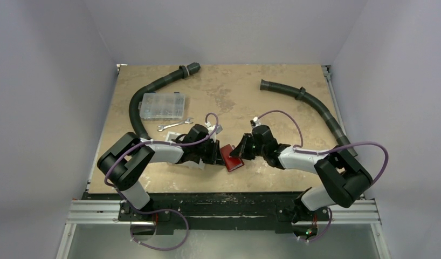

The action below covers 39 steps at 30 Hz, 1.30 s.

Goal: Put the credit cards into the card holder
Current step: Close the card holder at the center of the board.

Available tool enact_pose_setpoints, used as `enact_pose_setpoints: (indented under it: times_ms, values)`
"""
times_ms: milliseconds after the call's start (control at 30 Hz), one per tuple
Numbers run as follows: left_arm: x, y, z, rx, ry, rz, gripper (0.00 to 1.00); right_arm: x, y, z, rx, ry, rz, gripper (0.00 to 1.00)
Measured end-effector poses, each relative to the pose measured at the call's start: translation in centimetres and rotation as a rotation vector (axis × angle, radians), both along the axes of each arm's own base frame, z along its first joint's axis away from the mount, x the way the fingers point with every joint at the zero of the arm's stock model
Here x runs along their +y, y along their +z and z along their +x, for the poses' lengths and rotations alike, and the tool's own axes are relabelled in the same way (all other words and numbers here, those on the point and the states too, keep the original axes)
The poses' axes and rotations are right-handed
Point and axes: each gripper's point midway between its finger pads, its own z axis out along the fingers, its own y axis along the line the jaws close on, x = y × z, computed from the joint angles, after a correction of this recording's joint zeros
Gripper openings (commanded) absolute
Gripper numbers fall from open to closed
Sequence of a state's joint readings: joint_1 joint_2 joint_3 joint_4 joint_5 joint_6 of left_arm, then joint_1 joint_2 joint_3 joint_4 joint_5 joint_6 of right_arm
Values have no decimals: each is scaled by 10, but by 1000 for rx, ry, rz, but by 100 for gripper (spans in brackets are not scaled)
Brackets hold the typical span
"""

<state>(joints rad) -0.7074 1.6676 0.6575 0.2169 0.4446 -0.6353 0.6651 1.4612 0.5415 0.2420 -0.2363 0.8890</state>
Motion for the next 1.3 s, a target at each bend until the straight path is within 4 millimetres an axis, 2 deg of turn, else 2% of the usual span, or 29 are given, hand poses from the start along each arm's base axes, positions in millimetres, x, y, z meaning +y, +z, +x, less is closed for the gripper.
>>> enact_pose_setpoints:
  times_ms: [567,1300]
  values:
    - [0,0,0,-2,-1,-2,0,-5,0,3,145,-203,139,0]
    - [-2,1,5,-23,9,-7,0,-4,-1,15,125,-241,104,0]
